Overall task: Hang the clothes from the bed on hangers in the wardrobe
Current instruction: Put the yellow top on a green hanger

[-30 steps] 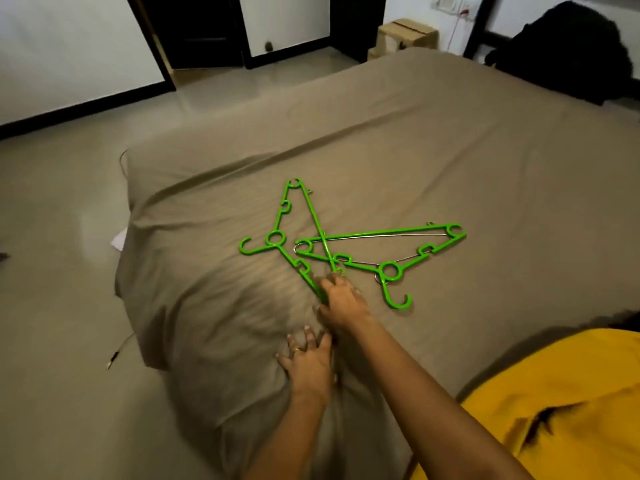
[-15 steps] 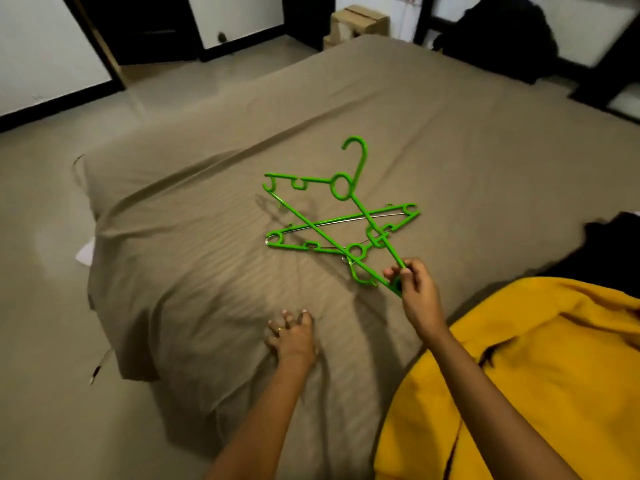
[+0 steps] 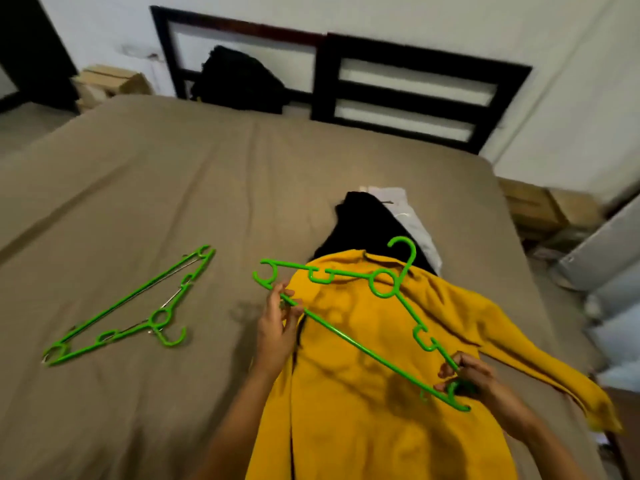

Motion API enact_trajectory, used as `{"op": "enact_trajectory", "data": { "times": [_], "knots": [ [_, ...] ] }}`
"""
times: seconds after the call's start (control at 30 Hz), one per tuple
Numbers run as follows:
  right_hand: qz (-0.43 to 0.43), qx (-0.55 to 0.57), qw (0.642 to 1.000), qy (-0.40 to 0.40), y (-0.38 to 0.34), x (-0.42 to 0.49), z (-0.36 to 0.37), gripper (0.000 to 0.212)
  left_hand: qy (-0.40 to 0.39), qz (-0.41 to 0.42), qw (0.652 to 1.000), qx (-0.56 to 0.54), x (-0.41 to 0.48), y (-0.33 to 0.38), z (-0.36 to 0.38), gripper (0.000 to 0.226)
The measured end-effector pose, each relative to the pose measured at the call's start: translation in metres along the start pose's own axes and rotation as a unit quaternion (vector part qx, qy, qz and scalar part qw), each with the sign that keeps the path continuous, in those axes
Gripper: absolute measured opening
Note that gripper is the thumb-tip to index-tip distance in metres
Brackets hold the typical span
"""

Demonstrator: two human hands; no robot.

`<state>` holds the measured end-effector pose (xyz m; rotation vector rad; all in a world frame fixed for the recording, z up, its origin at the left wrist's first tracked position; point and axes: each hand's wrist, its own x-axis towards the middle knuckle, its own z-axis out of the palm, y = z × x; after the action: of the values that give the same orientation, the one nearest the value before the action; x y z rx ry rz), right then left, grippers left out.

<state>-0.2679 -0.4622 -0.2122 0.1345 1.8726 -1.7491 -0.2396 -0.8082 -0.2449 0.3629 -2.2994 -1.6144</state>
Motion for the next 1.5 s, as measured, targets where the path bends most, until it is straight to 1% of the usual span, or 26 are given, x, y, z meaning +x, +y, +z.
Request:
{"op": "enact_trajectory", "data": {
  "times": [0.07, 0.1, 0.13, 0.2, 0.23, 0.27, 0.3, 0.33, 0.4, 0.43, 0.57, 0.67, 0.8, 0.83, 0.9, 0.93, 0.97, 1.0, 1.03, 1.07, 1.13, 1.2, 1.27, 1.33, 1.4, 1.5],
  "knots": [
    [-0.002, -0.068, 0.997, 0.033, -0.01, 0.002, -0.021, 0.078, -0.023, 0.013, 1.0, -0.004, 0.005, 0.009, 0.03, 0.076],
    [-0.013, -0.118, 0.991, 0.058, -0.013, 0.006, -0.03, 0.081, -0.031, 0.018, 0.999, 0.0, 0.008, 0.013, 0.045, 0.067],
    [-0.02, -0.175, 0.981, 0.077, -0.016, 0.01, -0.036, 0.067, -0.036, 0.015, 0.999, -0.005, 0.01, 0.015, 0.059, 0.059],
    [-0.074, -0.298, 0.943, 0.128, -0.019, 0.018, -0.057, 0.019, -0.047, 0.008, 0.999, -0.023, 0.016, 0.017, 0.079, 0.054],
    [-0.105, -0.345, 0.917, 0.17, -0.02, 0.022, -0.074, 0.019, -0.055, 0.007, 0.998, -0.022, 0.02, 0.02, 0.086, 0.056],
    [-0.127, -0.372, 0.896, 0.207, -0.023, 0.022, -0.09, 0.029, -0.06, -0.001, 0.998, -0.019, 0.025, 0.021, 0.093, 0.059],
    [-0.14, -0.388, 0.881, 0.232, -0.027, 0.021, -0.107, 0.037, -0.061, -0.018, 0.998, -0.018, 0.031, 0.021, 0.1, 0.063],
    [-0.145, -0.408, 0.866, 0.251, -0.029, 0.02, -0.122, 0.038, -0.057, -0.038, 0.998, -0.012, 0.038, 0.02, 0.106, 0.064],
    [-0.159, -0.461, 0.824, 0.287, -0.035, 0.015, -0.143, 0.033, -0.043, -0.056, 0.997, 0.021, 0.06, 0.016, 0.119, 0.055],
    [-0.169, -0.483, 0.804, 0.305, -0.038, 0.013, -0.148, 0.037, -0.052, -0.056, 0.996, 0.053, 0.073, 0.013, 0.126, 0.049],
    [-0.208, -0.529, 0.742, 0.356, -0.044, 0.011, -0.158, 0.037, -0.126, -0.029, 0.969, 0.209, 0.126, 0.007, 0.159, 0.035],
    [-0.221, -0.519, 0.73, 0.387, -0.041, 0.018, -0.169, 0.03, -0.129, -0.024, 0.946, 0.297, 0.153, 0.014, 0.188, 0.037],
    [-0.243, -0.502, 0.718, 0.417, -0.035, 0.025, -0.182, 0.035, -0.109, -0.078, 0.912, 0.388, 0.177, 0.013, 0.214, 0.05],
    [-0.245, -0.495, 0.719, 0.422, -0.033, 0.027, -0.185, 0.037, -0.108, -0.081, 0.901, 0.413, 0.18, 0.012, 0.217, 0.045],
    [-0.244, -0.483, 0.722, 0.43, -0.028, 0.032, -0.185, 0.043, -0.11, -0.049, 0.858, 0.499, 0.184, 0.011, 0.221, 0.026],
    [-0.245, -0.478, 0.724, 0.432, -0.025, 0.035, -0.186, 0.044, -0.112, -0.023, 0.835, 0.538, 0.185, 0.011, 0.221, 0.022],
    [-0.245, -0.473, 0.727, 0.433, -0.022, 0.039, -0.186, 0.044, -0.108, -0.002, 0.824, 0.556, 0.186, 0.012, 0.22, 0.022],
    [-0.248, -0.47, 0.728, 0.433, -0.02, 0.043, -0.185, 0.042, -0.106, 0.008, 0.829, 0.549, 0.188, 0.012, 0.219, 0.022],
    [-0.252, -0.469, 0.728, 0.432, -0.019, 0.047, -0.184, 0.04, -0.103, 0.007, 0.847, 0.522, 0.191, 0.009, 0.218, 0.02],
    [-0.26, -0.472, 0.725, 0.428, -0.019, 0.051, -0.182, 0.038, -0.096, -0.004, 0.877, 0.47, 0.194, 0.008, 0.217, 0.018],
    [-0.285, -0.491, 0.714, 0.411, -0.021, 0.058, -0.177, 0.033, -0.072, -0.036, 0.947, 0.311, 0.197, 0.006, 0.211, 0.01],
    [-0.31, -0.516, 0.698, 0.388, -0.021, 0.063, -0.171, 0.03, -0.083, -0.075, 0.978, 0.175, 0.202, 0.011, 0.204, 0.011],
    [-0.329, -0.545, 0.676, 0.371, -0.018, 0.066, -0.166, 0.03, -0.115, -0.124, 0.981, 0.1, 0.208, 0.02, 0.197, 0.014],
    [-0.336, -0.552, 0.665, 0.374, -0.015, 0.068, -0.16, 0.031, -0.14, -0.135, 0.976, 0.098, 0.213, 0.025, 0.19, 0.014],
    [-0.331, -0.53, 0.671, 0.398, -0.014, 0.068, -0.155, 0.033, -0.148, -0.09, 0.975, 0.139, 0.212, 0.027, 0.18, 0.012],
    [-0.328, -0.51, 0.673, 0.425, -0.015, 0.062, -0.151, 0.034, -0.129, -0.017, 0.968, 0.217, 0.208, 0.032, 0.169, 0.004]
  ]
}}
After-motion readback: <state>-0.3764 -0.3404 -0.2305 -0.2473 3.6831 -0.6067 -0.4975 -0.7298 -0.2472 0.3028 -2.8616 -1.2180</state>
